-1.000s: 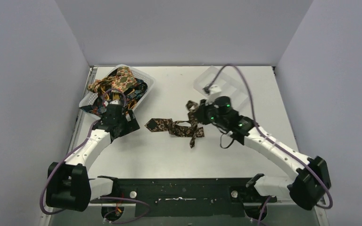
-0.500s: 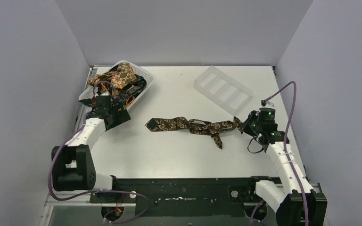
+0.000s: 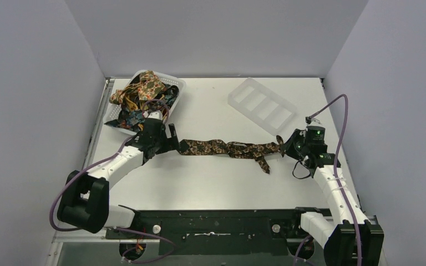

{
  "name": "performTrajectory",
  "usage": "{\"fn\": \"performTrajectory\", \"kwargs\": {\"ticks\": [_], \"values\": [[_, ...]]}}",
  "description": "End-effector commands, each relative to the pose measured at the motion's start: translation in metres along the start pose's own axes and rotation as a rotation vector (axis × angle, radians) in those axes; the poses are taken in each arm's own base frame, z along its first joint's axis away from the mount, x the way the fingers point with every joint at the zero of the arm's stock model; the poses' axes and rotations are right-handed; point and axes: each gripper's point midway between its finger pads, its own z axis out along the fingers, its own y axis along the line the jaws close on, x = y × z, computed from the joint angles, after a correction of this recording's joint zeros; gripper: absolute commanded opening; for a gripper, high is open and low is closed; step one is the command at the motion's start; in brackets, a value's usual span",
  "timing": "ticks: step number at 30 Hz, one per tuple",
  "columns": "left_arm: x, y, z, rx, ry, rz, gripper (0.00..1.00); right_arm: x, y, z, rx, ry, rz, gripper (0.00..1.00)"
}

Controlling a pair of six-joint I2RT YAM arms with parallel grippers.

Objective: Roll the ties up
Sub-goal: Flatten out the tie at the center of the board.

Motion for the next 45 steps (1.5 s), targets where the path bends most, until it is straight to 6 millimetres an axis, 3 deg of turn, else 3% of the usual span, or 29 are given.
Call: {"fn": "performTrajectory", "kwargs": {"ticks": [1, 5, 8, 11, 12, 17, 21, 30, 32, 36, 39, 42, 45], "values": [[-0.024, 0.023, 0.006, -0.081, -0.05, -0.048, 0.95, -0.019, 0.013, -0.003, -0.054, -0.046, -0.044, 0.14], [-0.044, -0.012, 0.001, 0.075, -0.087, -0.039, 0.95, -0.02, 0.014, -0.005, -0.055, -0.052, -0.045, 0.15], [-0.058, -0.029, 0.006, 0.149, -0.101, -0.024, 0.96, -0.02, 0.015, -0.006, -0.062, -0.054, -0.04, 0.15], [-0.063, -0.034, 0.015, 0.141, -0.055, 0.018, 0.96, -0.02, 0.016, -0.006, -0.066, -0.051, -0.041, 0.15], [-0.067, -0.03, 0.017, 0.112, -0.051, 0.018, 0.96, -0.02, 0.016, -0.007, -0.068, -0.051, -0.043, 0.15], [-0.088, 0.025, 0.033, -0.094, -0.063, -0.096, 0.97, -0.023, 0.018, -0.008, -0.069, -0.054, -0.05, 0.16], [-0.096, 0.068, 0.028, -0.186, -0.058, -0.166, 0.97, -0.026, 0.019, -0.01, -0.07, -0.058, -0.058, 0.16], [-0.063, 0.094, -0.014, -0.281, -0.095, -0.222, 0.97, -0.031, 0.018, -0.009, -0.057, -0.067, -0.067, 0.16], [-0.06, 0.079, -0.026, -0.222, -0.129, -0.21, 0.96, -0.032, 0.02, -0.009, -0.065, -0.065, -0.071, 0.17], [-0.057, 0.013, -0.044, -0.11, -0.236, 0.029, 0.96, -0.034, 0.022, -0.007, -0.072, -0.062, -0.071, 0.16], [-0.03, -0.033, -0.031, 0.011, -0.176, 0.187, 0.95, -0.031, 0.022, -0.003, -0.078, -0.053, -0.066, 0.16], [-0.008, -0.048, -0.002, -0.004, -0.075, 0.21, 0.9, -0.029, 0.023, -0.002, -0.088, -0.043, -0.065, 0.16], [0.005, -0.037, 0.026, -0.154, -0.009, 0.26, 0.81, -0.029, 0.026, -0.002, -0.1, -0.037, -0.063, 0.16]]}}
